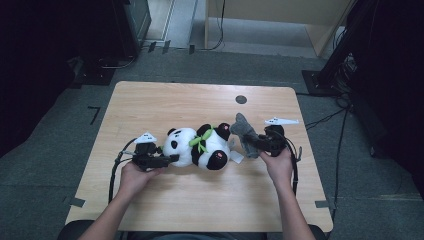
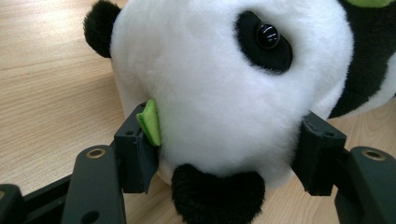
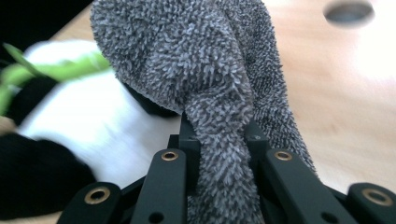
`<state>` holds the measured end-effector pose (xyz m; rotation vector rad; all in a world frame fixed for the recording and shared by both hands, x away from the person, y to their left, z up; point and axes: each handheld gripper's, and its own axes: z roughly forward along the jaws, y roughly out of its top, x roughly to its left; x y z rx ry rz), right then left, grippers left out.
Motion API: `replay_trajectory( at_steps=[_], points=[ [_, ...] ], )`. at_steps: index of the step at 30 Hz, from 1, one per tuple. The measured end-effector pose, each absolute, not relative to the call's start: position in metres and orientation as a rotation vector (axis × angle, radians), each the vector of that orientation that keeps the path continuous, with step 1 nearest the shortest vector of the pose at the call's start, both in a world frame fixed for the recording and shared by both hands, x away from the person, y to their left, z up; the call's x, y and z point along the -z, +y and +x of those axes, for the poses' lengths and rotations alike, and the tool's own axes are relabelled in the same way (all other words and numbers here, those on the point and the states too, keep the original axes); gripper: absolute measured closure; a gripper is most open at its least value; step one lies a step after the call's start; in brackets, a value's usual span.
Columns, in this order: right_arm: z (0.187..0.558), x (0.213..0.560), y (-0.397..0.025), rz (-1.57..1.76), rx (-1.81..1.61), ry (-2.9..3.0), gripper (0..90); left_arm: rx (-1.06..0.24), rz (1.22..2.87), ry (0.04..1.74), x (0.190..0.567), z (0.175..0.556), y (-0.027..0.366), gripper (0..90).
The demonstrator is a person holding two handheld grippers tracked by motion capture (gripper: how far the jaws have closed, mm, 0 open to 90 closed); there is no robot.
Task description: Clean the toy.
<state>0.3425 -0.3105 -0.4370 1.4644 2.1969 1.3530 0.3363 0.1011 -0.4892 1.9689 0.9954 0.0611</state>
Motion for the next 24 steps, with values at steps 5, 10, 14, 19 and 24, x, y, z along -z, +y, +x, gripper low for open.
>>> replay_trajectory(
  at_steps=[5,10,14,19,24],
  points=[
    [0.338,0.417,-0.283,1.302,-1.429,2.230,77.3,-0.064,1.967,1.000,0.489,0.335,0.100,34.1],
    [0.338,0.414,-0.250,1.177,-1.458,2.351,77.2,-0.076,1.965,1.000,0.490,0.334,0.100,34.0],
    [0.342,0.428,-0.230,1.151,-1.401,2.459,77.1,-0.076,1.969,1.007,0.491,0.333,0.099,34.1],
    [0.342,0.437,-0.236,1.187,-1.385,2.450,77.2,-0.067,1.965,1.018,0.491,0.334,0.099,34.1],
    [0.340,0.450,-0.253,1.293,-1.367,2.433,77.4,-0.058,1.961,1.017,0.491,0.334,0.100,34.0]
  ],
)
